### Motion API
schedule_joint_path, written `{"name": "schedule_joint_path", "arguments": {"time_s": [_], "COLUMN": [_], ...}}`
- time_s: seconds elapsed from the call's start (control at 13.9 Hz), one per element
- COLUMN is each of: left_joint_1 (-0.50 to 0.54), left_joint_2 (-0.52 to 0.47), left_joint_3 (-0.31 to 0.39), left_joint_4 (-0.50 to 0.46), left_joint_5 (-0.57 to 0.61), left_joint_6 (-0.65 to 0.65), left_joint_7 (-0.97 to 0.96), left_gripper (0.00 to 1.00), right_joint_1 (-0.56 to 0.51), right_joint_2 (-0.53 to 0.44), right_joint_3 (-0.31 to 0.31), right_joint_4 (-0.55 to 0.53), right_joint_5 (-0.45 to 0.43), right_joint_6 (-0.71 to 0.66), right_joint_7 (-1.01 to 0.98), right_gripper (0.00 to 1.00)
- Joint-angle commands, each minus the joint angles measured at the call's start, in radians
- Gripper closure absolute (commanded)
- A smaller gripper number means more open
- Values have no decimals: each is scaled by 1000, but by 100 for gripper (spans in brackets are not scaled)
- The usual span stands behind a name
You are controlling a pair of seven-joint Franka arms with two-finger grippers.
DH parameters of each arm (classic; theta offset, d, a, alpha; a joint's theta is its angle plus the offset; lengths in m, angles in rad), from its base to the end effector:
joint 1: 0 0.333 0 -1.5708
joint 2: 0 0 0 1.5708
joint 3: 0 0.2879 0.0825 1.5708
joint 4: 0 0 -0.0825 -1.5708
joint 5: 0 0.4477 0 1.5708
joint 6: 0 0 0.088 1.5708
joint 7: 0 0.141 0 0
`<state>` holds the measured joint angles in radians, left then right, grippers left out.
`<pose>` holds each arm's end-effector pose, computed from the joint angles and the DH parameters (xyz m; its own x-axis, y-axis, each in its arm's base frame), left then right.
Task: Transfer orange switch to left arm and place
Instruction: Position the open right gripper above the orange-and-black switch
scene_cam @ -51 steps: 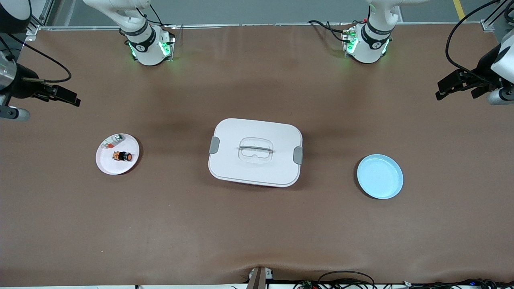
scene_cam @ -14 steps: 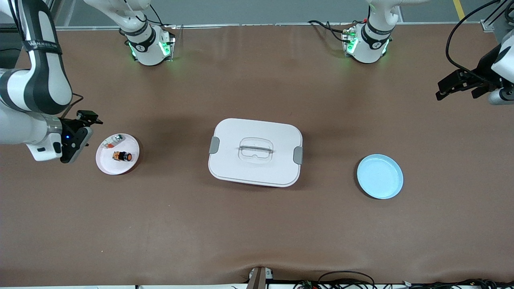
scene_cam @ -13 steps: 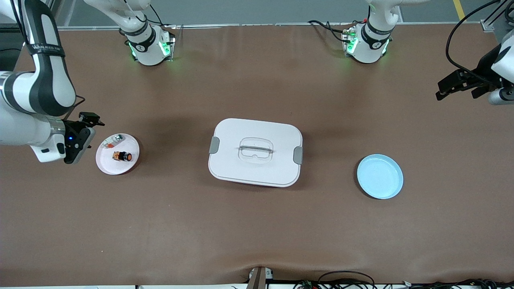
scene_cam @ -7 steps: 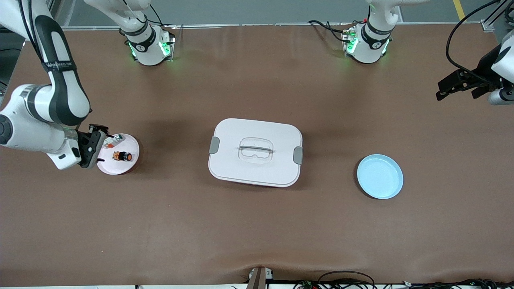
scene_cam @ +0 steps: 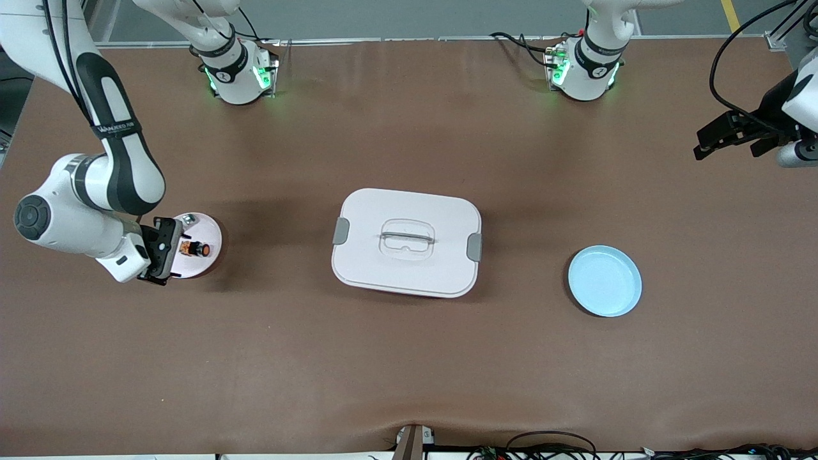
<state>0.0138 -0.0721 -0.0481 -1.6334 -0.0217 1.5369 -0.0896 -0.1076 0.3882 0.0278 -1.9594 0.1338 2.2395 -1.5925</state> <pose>0.5925 -0.0242 0.5697 0.9982 0.0547 -0.0260 0.0552 -0.9983 0.0160 0.6337 -0.0427 0.1641 0.1528 0.9823 0.1080 0.9839 -0.1410 -0.1103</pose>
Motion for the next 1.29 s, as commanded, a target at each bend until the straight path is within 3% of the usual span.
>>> {"name": "schedule_joint_path", "arguments": {"time_s": [0.0, 0.5, 0.86, 1.22], "left_joint_1": [5, 3, 3, 5], "left_joint_2": [14, 14, 14, 14], "left_joint_3": [-1, -1, -1, -1], "left_joint_4": [27, 27, 27, 27], "left_joint_5": [17, 17, 17, 17], "left_joint_6": [-21, -21, -21, -20], "left_joint_7": [25, 25, 24, 25], "left_gripper": [0, 0, 0, 0], "right_joint_1": [-3, -7, -73, -84], "right_joint_2": [47, 49, 9, -45], "right_joint_3": [0, -3, -11, -14], "right_joint_4": [10, 4, 4, -3], "right_joint_5": [-6, -22, -22, -22], "right_joint_6": [15, 3, -210, -256], "right_joint_7": [-53, -22, 412, 812], "right_gripper": [0, 0, 0, 0]}}
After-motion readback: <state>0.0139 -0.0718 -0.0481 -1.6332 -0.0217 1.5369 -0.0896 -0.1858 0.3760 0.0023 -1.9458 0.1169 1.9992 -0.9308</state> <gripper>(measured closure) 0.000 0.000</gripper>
